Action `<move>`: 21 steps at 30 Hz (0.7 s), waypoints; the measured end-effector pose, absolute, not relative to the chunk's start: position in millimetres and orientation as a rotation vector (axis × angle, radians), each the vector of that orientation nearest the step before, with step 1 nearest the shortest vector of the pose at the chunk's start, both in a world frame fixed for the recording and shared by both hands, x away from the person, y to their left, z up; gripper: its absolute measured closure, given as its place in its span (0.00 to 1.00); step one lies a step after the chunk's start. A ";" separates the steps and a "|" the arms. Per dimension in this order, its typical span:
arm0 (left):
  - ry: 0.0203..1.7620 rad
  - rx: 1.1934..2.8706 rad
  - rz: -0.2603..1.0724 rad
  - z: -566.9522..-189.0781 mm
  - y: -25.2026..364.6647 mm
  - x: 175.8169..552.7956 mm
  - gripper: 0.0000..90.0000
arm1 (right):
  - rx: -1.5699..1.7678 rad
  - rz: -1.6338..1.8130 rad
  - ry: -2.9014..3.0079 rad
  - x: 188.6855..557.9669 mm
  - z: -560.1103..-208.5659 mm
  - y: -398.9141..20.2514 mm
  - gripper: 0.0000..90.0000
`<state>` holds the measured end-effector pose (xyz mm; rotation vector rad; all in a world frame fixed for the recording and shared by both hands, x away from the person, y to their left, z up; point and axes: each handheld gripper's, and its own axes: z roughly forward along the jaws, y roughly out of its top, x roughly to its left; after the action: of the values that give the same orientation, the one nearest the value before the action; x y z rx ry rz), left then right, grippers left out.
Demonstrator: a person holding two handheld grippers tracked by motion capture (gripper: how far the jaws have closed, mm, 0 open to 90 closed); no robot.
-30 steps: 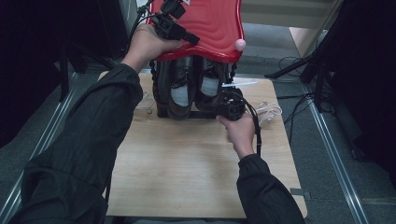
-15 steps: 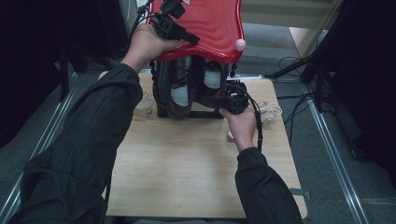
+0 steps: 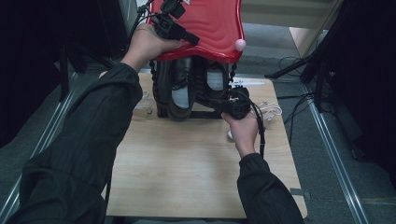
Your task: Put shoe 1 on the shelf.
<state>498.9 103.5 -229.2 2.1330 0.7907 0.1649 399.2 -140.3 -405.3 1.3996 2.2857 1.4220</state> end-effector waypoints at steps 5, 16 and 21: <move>0.794 2.128 0.165 -229.4 102.9 498.6 1.00 | 1.361 1.485 2.348 382.6 -411.4 -128.4 1.00; 0.801 2.123 0.158 -229.8 103.5 498.7 1.00 | 1.237 1.479 2.471 361.7 -417.0 -89.4 1.00; 0.802 2.119 0.159 -230.1 103.9 498.3 1.00 | 1.229 1.482 2.494 363.3 -419.9 -76.6 1.00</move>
<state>498.3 103.9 -230.1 2.1193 0.8019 0.1589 363.3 -76.6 -419.9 1.2292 2.4944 1.4818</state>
